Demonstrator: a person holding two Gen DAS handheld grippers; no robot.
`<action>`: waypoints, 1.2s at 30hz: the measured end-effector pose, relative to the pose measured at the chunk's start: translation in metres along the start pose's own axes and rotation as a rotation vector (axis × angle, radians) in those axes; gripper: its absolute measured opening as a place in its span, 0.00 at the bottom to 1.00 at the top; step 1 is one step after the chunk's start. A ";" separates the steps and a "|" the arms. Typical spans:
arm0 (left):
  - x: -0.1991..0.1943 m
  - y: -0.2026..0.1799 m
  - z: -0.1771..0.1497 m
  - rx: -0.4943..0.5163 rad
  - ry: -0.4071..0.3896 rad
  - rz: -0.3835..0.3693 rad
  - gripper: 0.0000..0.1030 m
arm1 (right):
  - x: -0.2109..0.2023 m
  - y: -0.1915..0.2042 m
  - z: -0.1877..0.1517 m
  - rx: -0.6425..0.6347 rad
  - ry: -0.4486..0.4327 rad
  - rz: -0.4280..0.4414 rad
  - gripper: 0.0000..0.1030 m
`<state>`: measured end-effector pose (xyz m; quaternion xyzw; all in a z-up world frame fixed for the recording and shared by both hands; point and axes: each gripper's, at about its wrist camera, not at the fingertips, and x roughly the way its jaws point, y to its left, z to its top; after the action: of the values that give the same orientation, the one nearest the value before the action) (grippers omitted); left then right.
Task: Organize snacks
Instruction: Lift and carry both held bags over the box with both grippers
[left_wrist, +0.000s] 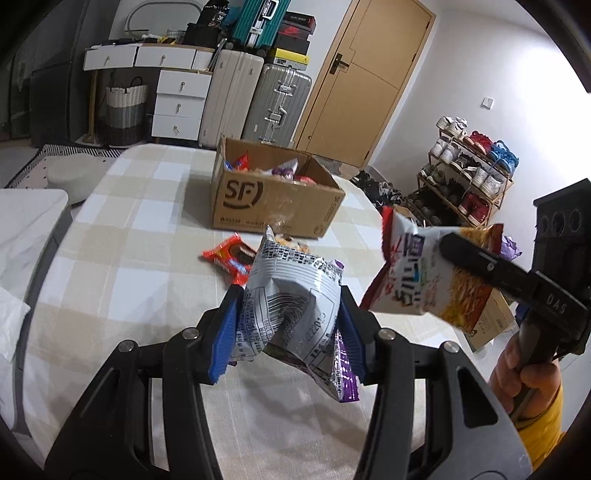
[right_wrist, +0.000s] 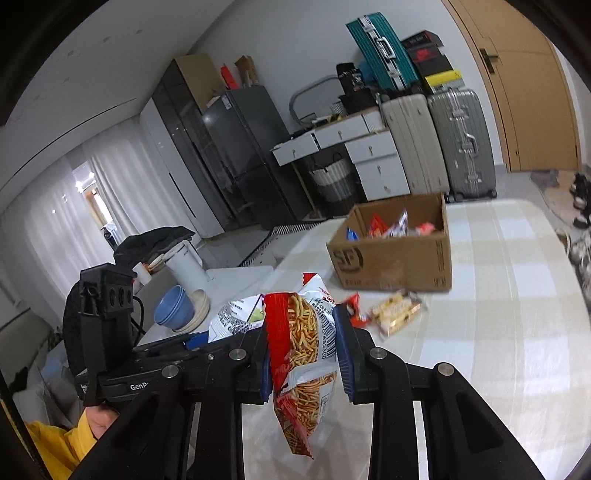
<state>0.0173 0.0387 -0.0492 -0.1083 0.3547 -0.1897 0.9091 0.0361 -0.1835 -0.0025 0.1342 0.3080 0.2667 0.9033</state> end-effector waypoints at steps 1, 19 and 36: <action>-0.001 0.000 0.004 0.002 -0.003 0.003 0.46 | -0.001 0.000 0.007 -0.008 -0.007 0.003 0.27; 0.030 0.004 0.137 0.045 -0.053 0.024 0.46 | 0.028 -0.038 0.132 -0.010 -0.075 0.003 0.27; 0.194 0.010 0.250 0.033 0.069 0.084 0.46 | 0.138 -0.102 0.211 -0.003 0.006 -0.079 0.27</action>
<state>0.3229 -0.0184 0.0119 -0.0715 0.3867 -0.1607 0.9053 0.3013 -0.2060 0.0528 0.1199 0.3156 0.2318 0.9123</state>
